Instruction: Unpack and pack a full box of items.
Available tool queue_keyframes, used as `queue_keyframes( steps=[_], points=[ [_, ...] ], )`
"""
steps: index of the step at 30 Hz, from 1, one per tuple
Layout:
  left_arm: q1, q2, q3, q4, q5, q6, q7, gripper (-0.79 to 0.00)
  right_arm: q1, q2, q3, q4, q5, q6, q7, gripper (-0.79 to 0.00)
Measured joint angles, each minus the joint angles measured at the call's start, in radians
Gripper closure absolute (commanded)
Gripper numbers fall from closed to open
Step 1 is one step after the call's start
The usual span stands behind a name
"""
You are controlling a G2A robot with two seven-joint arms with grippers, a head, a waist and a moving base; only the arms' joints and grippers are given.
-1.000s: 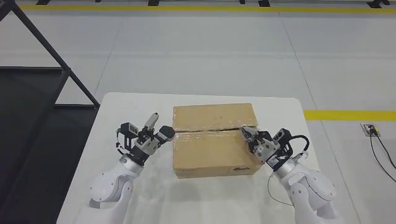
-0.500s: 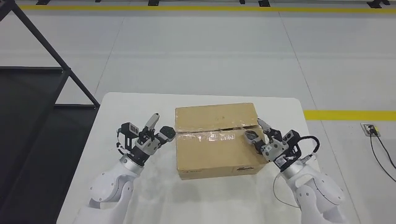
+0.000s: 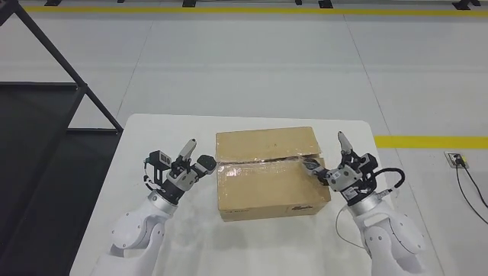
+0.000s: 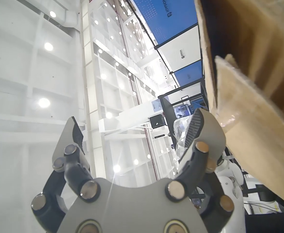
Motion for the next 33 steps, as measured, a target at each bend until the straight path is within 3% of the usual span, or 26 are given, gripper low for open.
queue_keyframes(
  steps=[19, 27, 33],
  points=[
    [0.009, 0.001, -0.006, -0.011, -0.008, -0.004, -0.004, -0.785, 0.003, 0.007, -0.016, -0.014, -0.003, -0.089, -0.06, -0.785],
    [0.03, -0.004, -0.027, -0.087, -0.065, -0.105, 0.035, -0.785, 0.006, 0.012, -0.026, -0.011, -0.002, -0.08, -0.063, -0.785],
    [0.025, -0.006, 0.024, -0.101, -0.016, -0.041, 0.008, -0.785, 0.01, 0.015, -0.034, -0.012, 0.004, -0.079, -0.06, -0.785]
  ],
)
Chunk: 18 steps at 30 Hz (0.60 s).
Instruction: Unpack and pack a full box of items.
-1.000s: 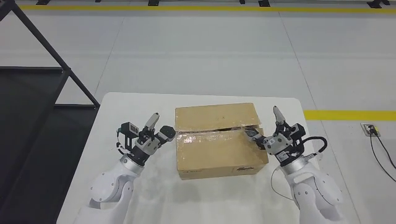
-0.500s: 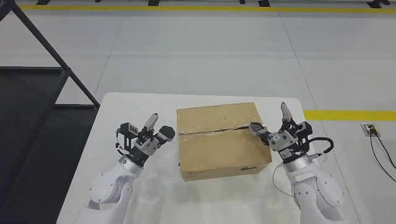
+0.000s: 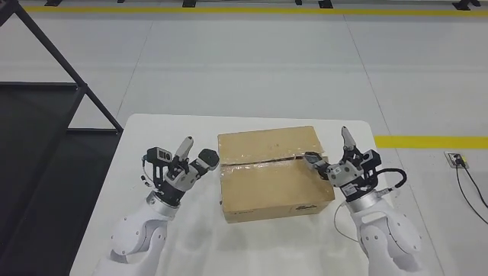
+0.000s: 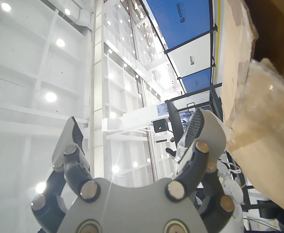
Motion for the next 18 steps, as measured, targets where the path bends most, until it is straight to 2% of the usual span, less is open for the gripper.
queue_keyframes(
  steps=[8, 18],
  points=[
    [-0.071, -0.013, 0.092, 0.133, 0.064, 0.037, 0.0, -0.785, 0.003, 0.004, -0.01, -0.003, 0.0, 0.0, 0.001, -0.785],
    [-0.096, -0.019, 0.11, 0.21, 0.09, 0.038, 0.019, -0.785, 0.008, 0.01, -0.015, -0.002, 0.005, 0.007, 0.017, -0.785]
  ],
)
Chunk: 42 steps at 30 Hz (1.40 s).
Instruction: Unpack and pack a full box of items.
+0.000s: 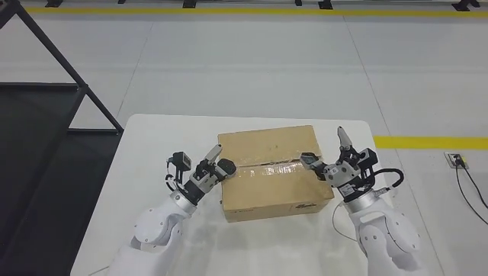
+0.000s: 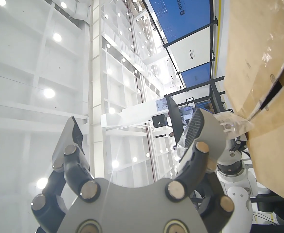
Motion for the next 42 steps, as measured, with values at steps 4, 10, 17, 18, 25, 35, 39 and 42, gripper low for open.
queue_keyframes(
  steps=[4, 10, 17, 18, 25, 35, 39, 42],
  points=[
    [-0.003, -0.001, 0.002, 0.007, 0.01, 0.006, 0.007, -0.785, 0.005, 0.002, 0.002, -0.002, 0.001, -0.004, 0.0, -0.785],
    [-0.006, -0.002, 0.001, 0.011, 0.013, 0.016, 0.008, -0.785, 0.007, 0.006, 0.009, -0.016, -0.001, -0.02, -0.007, -0.785],
    [-0.006, -0.003, 0.001, 0.009, 0.013, 0.019, 0.003, -0.785, 0.002, 0.01, 0.015, -0.026, 0.003, -0.016, -0.013, -0.785],
    [-0.006, -0.003, 0.002, 0.008, 0.014, 0.019, 0.003, -0.785, 0.002, 0.011, 0.016, -0.027, 0.003, -0.015, -0.013, -0.785],
    [-0.004, -0.005, 0.004, 0.004, 0.018, 0.019, 0.003, -0.785, -0.006, 0.012, 0.031, -0.04, 0.02, -0.067, -0.029, -0.785],
    [0.019, -0.005, 0.0, -0.044, 0.017, 0.009, 0.002, -0.785, -0.013, -0.002, 0.042, -0.078, 0.125, -0.319, -0.099, -0.785],
    [0.034, -0.005, -0.009, -0.071, 0.015, -0.01, 0.008, -0.785, -0.012, -0.003, 0.035, -0.078, 0.137, -0.327, -0.097, -0.785],
    [0.049, -0.004, -0.02, -0.095, 0.008, -0.031, 0.017, -0.785, -0.012, -0.003, 0.036, -0.078, 0.136, -0.326, -0.097, -0.785]
  ],
)
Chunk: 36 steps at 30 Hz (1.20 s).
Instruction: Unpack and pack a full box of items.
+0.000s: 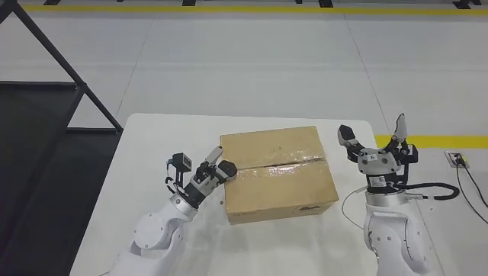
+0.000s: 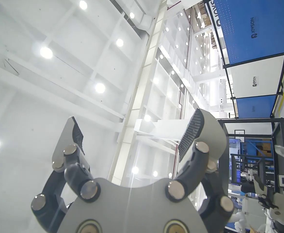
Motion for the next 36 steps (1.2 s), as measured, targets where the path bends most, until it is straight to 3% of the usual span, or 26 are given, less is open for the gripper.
queue_keyframes(
  steps=[4, 12, 18, 26, 27, 28, 29, 36],
  points=[
    [0.015, 0.0, -0.014, -0.03, -0.007, -0.022, 0.015, -0.785, -0.013, 0.001, -0.011, -0.014, 0.004, 0.034, 0.015, -0.785],
    [0.024, 0.003, -0.034, -0.058, -0.012, -0.015, 0.013, -0.785, -0.038, 0.015, -0.039, -0.064, -0.04, 0.214, 0.127, -0.785],
    [0.038, 0.005, -0.05, -0.073, -0.02, -0.019, 0.006, -0.785, -0.087, 0.037, -0.023, -0.118, -0.076, 0.438, 0.242, -0.785],
    [0.073, 0.01, -0.102, -0.123, -0.06, -0.047, 0.006, -0.785, -0.099, 0.036, -0.014, -0.126, -0.041, 0.413, 0.231, -0.785],
    [0.079, 0.011, -0.112, -0.131, -0.066, -0.05, 0.007, -0.785, -0.099, 0.036, -0.014, -0.126, -0.041, 0.413, 0.231, -0.388],
    [0.086, 0.012, -0.122, -0.14, -0.071, -0.052, 0.008, -0.785, -0.099, 0.036, -0.014, -0.126, -0.041, 0.413, 0.231, -0.277],
    [0.096, 0.014, -0.135, -0.152, -0.078, -0.054, 0.009, -0.785, -0.099, 0.036, -0.015, -0.126, -0.043, 0.414, 0.23, 0.0],
    [0.138, 0.02, -0.191, -0.206, -0.096, -0.068, 0.016, -0.785, -0.012, 0.039, -0.139, -0.084, -0.219, 0.544, 0.121, 0.0]
  ],
)
